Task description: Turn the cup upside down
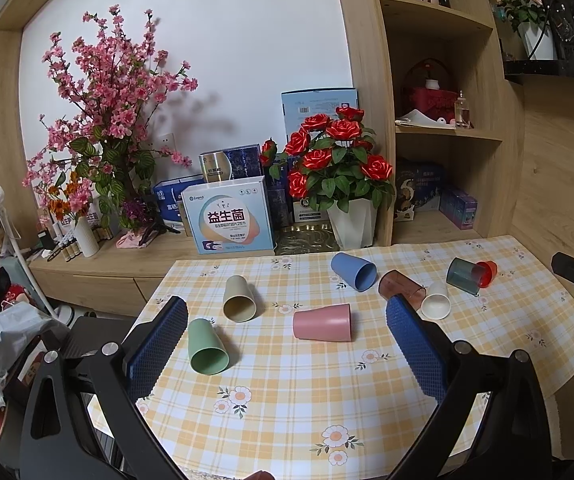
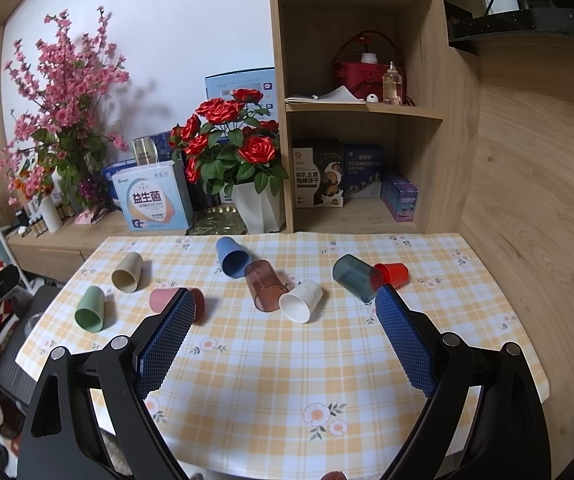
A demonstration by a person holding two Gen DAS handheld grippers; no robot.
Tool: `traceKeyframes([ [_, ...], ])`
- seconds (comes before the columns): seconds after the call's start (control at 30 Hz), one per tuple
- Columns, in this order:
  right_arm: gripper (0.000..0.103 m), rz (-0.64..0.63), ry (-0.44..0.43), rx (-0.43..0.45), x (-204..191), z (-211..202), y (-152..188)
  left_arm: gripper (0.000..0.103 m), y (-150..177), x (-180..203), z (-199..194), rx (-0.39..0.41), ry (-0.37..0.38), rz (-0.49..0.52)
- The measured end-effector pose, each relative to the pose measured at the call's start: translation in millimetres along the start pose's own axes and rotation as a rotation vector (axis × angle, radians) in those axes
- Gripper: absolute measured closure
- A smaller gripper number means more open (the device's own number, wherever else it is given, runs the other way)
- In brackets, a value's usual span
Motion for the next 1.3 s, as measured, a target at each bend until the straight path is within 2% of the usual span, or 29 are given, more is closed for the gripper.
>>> traceKeyframes([
  [0.7,0.015,0.0,0.0,0.003,-0.3,-3.8,1.4,0.006,-0.1,10.4,-1.4,-0.012,0.019,-0.011],
  [0.97,0.015,0.007,-0.066,-0.007,5.3,10.7,1.5,0.006,2.2,15.5,21.8,-0.033,0.005,-0.015],
  [1.03,0.014,0.012,-0.081,-0.016,18.3,19.9,-1.1,0.006,2.0,16.5,34.8,-0.043,0.034,-0.026],
  [1.1,0.012,0.026,-0.069,-0.021,36.7,31.2,-4.4,0.006,1.0,15.5,45.9,-0.046,0.03,-0.023],
  [1.2,0.012,0.036,-0.014,-0.037,70.5,51.4,-9.8,0.006,-2.4,16.2,64.8,-0.036,0.029,-0.021],
  [1.3,0.012,0.033,0.072,-0.103,120.2,91.3,-11.4,0.006,-1.5,19.2,86.8,-0.055,0.036,-0.017],
])
Point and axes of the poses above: each gripper's, at about its wrist camera, not at the fingertips, and z roughly the way its jaws point, x to its right, y to its underside, the point moved 7 cm from there along z, roughly the way its jaws point, and after that the axes turned 10 degrees about -y, right-handed, at the moved point
